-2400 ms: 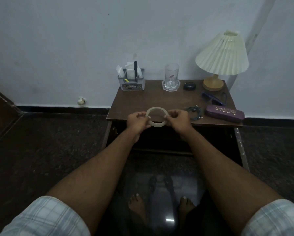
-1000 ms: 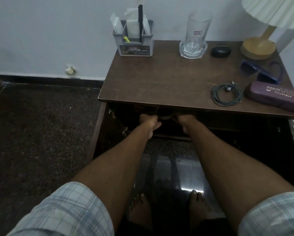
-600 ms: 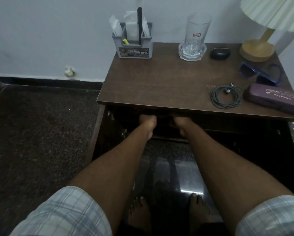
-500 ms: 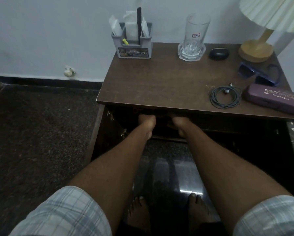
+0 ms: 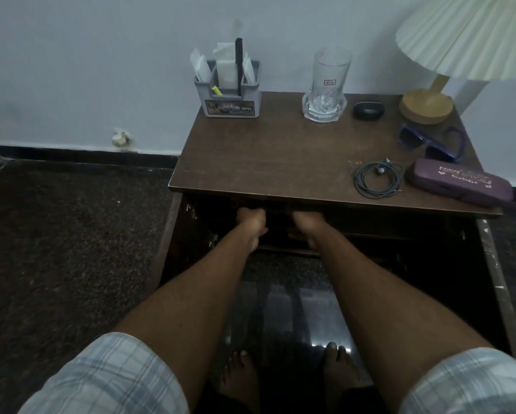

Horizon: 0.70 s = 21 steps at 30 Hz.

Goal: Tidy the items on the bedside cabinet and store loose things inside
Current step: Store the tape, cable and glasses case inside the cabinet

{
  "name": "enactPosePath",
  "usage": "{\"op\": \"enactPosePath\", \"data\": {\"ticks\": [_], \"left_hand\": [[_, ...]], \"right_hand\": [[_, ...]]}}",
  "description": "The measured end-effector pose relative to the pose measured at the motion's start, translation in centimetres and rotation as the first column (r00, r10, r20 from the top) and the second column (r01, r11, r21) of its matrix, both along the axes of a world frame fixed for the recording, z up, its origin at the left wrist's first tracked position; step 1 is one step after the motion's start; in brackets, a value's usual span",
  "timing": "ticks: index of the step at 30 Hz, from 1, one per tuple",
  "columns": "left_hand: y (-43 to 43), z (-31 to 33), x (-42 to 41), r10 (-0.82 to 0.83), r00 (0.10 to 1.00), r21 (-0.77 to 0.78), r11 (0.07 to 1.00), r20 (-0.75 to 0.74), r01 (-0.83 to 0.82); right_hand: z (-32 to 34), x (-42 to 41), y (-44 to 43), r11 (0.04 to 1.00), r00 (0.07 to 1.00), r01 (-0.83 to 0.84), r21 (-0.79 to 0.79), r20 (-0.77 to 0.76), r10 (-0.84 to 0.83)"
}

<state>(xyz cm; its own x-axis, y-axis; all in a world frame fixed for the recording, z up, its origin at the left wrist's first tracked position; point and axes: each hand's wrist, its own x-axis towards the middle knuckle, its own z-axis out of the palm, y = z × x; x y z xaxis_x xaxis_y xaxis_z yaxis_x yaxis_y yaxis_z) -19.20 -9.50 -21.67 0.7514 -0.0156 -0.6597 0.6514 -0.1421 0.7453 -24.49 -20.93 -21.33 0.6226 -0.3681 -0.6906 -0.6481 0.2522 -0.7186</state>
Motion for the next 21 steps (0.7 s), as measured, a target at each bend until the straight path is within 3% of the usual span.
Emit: {"op": "enactPosePath", "data": {"ticks": [13,21], "left_hand": [[1.4,6.8,-7.2,-0.236,0.972,0.009,0.972,0.023,0.236],[-0.8,9.2,-13.5,-0.297,0.955,-0.121,0.948,0.013,0.296]], "right_hand": [[8.1,-6.9,0.9,0.944,0.953,-0.300,-0.138,-0.001,0.303],[13.6,-11.6,-2.2,0.923,0.952,-0.248,-0.295,0.104,0.289]]}}
